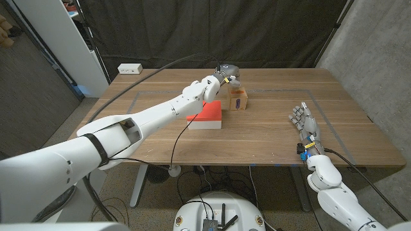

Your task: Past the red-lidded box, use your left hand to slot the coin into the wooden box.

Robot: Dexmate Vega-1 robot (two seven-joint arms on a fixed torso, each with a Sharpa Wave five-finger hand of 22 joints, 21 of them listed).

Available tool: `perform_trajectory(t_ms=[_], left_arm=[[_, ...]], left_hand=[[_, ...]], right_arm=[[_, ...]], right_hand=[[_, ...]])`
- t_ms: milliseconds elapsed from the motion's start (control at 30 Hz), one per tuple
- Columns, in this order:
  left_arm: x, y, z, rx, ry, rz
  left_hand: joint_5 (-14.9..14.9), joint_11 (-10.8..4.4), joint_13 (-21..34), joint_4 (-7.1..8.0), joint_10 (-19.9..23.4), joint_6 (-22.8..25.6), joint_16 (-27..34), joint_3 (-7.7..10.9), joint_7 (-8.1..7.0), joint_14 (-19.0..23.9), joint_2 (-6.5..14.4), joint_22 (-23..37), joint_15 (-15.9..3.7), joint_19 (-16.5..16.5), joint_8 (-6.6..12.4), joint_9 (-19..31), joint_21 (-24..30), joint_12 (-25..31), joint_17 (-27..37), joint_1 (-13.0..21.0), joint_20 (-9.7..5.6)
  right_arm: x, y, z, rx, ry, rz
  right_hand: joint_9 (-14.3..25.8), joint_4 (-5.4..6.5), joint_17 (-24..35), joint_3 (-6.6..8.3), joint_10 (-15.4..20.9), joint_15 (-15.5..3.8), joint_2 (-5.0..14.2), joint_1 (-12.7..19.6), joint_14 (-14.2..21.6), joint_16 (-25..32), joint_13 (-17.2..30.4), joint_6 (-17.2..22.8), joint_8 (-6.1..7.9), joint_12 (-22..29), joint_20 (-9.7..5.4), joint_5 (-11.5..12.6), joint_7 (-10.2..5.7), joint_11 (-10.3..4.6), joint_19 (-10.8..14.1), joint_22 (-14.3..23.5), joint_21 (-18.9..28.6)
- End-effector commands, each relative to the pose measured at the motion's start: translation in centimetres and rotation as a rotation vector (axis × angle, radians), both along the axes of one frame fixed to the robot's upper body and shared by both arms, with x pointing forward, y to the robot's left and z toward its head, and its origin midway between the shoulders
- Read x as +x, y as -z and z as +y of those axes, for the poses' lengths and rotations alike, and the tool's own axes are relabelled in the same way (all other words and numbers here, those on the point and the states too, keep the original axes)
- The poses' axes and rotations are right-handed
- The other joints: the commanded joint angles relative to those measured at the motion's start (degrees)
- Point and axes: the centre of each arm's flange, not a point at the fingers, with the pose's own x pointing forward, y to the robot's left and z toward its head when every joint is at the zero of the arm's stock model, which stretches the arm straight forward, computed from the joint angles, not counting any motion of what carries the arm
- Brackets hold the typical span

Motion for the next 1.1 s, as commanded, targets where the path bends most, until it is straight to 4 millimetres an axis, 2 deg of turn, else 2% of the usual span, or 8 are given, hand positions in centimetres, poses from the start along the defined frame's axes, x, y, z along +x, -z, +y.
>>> perform_trajectory(t_ms=[33,267,367,500,667,833,900,1100], left_arm=[[-1.3,-1.8,1.9,-0.087,0.034,-0.053],[-2.6,-1.7,4.6,-0.155,0.035,-0.077],[-3.1,-1.4,6.0,-0.184,0.022,-0.076],[-3.5,-1.0,7.6,-0.202,-0.005,-0.059],[-4.1,-0.6,9.3,-0.193,-0.053,-0.02],[-5.1,0.0,10.4,-0.152,-0.123,-0.025],[-5.3,0.5,11.0,-0.157,-0.133,-0.013],[-6.2,2.0,13.0,-0.212,-0.119,0.014]], left_hand=[[-0.7,-0.35,-1.1,-0.16,-0.6,0.8,-1.0,-0.17,-0.07,-0.9,0.4,-4.5,-0.02,-1.1,-0.94,0.3,-2.5,-1.3,0.0,-0.2,-2.24],[-0.2,0.63,-7.6,-0.08,-4.6,1.8,-12.9,-1.95,-1.9,-7.0,3.3,-26.0,-0.49,-3.6,-1.68,4.2,-13.4,-11.8,-14.5,1.5,-1.87],[0.4,1.13,-7.7,0.8,-8.9,-1.1,-19.9,-1.42,-2.09,-12.1,5.9,-33.9,-0.6,-7.5,-2.74,4.0,-17.8,-23.1,-17.6,-2.0,-0.71],[0.5,1.2,-7.1,1.11,-15.6,-3.8,-31.1,-0.6,-2.41,-18.4,6.7,-41.4,-0.6,-11.9,-3.82,3.0,-20.7,-35.7,-17.5,-8.8,1.11],[-0.3,2.08,-6.4,0.34,-28.8,-9.5,-49.1,1.07,-2.76,-32.5,5.6,-50.1,1.13,-26.2,-5.82,2.1,-25.6,-50.4,-17.9,-16.9,5.87],[-1.1,2.53,-5.9,-0.48,-43.9,-15.2,-59.0,0.57,-5.1,-48.0,3.4,-55.6,4.28,-40.1,-8.25,1.6,-31.3,-60.7,-17.3,-17.8,10.47],[-1.3,4.02,-5.8,-0.37,-50.1,-19.0,-61.3,-0.46,-5.29,-52.4,3.1,-57.5,5.19,-45.3,-9.97,1.4,-33.8,-64.2,-17.1,-17.5,12.04],[-1.5,7.48,-5.7,-0.21,-60.8,-27.4,-67.3,-3.58,-4.89,-62.4,2.5,-59.6,7.1,-54.4,-14.11,0.8,-39.4,-70.4,-17.3,-17.5,12.95]], right_arm=[[0.3,-0.5,0.1,0.005,0.002,-0.013],[0.5,-1.3,0.4,-0.015,0.004,-0.021],[0.8,-1.8,0.8,-0.022,-0.004,-0.029],[1.3,-2.1,1.4,-0.029,-0.017,-0.03],[1.7,-2.3,2.1,-0.031,-0.025,-0.028],[1.9,-2.7,2.9,-0.038,-0.029,-0.03],[2.0,-2.7,3.2,-0.045,-0.03,-0.03],[1.7,-2.8,3.8,-0.057,-0.025,-0.027]], right_hand=[[0.3,-0.47,0.0,0.1,0.1,-0.21,0.24,0.1,0.5,0.5,0.2,0.3,-0.09,-0.2,0.14,-0.1,-0.18,0.01,0.7,0.2,0.2],[0.3,-0.48,0.0,0.08,0.2,-0.28,0.24,0.2,0.5,0.5,0.2,0.3,-0.09,-0.2,0.12,-0.1,-0.12,-0.01,0.7,0.2,0.2],[0.3,-0.48,0.0,0.08,0.1,-0.26,0.25,0.2,0.5,0.5,0.2,0.3,-0.1,-0.2,0.14,-0.1,-0.16,0.05,0.7,0.2,0.2],[0.3,-0.48,0.0,0.08,0.2,-0.24,0.26,0.2,0.5,0.5,0.2,0.3,-0.09,-0.2,0.13,-0.1,-0.19,0.02,0.8,0.2,0.1],[0.3,-0.48,0.0,0.07,0.2,-0.28,0.27,0.2,0.6,0.5,0.2,0.3,-0.08,-0.2,0.15,-0.1,-0.18,0.01,0.8,0.2,0.1],[0.3,-0.48,0.0,0.06,0.1,-0.24,0.27,0.2,0.5,0.5,0.2,0.3,-0.09,-0.2,0.21,-0.1,-0.21,0.03,0.8,0.2,0.1],[0.3,-0.48,0.0,0.06,0.1,-0.23,0.27,0.2,0.5,0.5,0.2,0.3,-0.09,-0.2,0.21,-0.1,-0.24,0.04,0.8,0.2,0.1],[0.3,-0.48,0.0,0.04,0.1,-0.21,0.27,0.2,0.5,0.5,0.2,0.3,-0.09,-0.2,0.25,-0.1,-0.25,0.07,0.8,0.2,0.1]])
